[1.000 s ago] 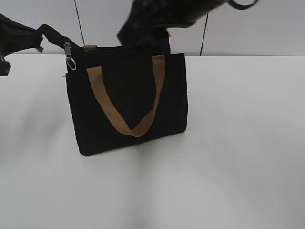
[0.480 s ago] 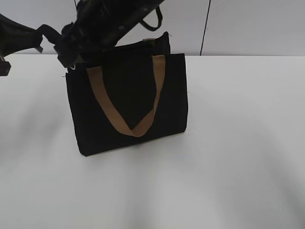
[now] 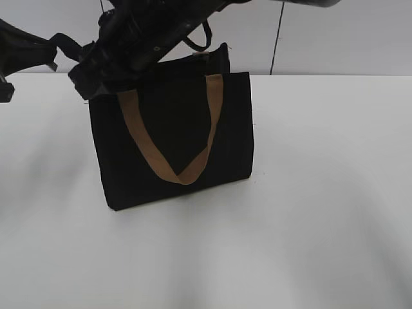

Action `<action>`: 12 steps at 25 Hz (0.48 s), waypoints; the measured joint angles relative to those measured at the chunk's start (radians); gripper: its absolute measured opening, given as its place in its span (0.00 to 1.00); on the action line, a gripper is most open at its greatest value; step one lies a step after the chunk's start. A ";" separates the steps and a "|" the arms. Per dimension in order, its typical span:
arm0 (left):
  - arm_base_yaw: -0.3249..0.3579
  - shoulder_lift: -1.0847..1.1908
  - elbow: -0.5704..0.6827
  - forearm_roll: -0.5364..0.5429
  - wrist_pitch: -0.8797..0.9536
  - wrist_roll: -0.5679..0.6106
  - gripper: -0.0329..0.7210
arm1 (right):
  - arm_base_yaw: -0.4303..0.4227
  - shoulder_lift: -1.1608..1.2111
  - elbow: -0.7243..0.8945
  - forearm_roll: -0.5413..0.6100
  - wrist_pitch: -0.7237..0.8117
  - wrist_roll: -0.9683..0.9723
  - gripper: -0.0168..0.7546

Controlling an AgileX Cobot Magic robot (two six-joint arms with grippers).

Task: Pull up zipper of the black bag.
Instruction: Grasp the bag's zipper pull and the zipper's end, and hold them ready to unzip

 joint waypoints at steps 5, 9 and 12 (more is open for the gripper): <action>0.000 0.000 0.000 -0.004 0.002 -0.002 0.08 | 0.000 0.027 0.000 0.021 -0.019 0.000 0.40; 0.000 0.000 0.000 -0.024 0.007 -0.002 0.08 | 0.000 0.027 0.000 0.039 -0.066 0.001 0.35; 0.000 0.000 0.000 -0.039 0.016 -0.002 0.08 | 0.000 0.030 0.000 0.043 -0.095 0.002 0.33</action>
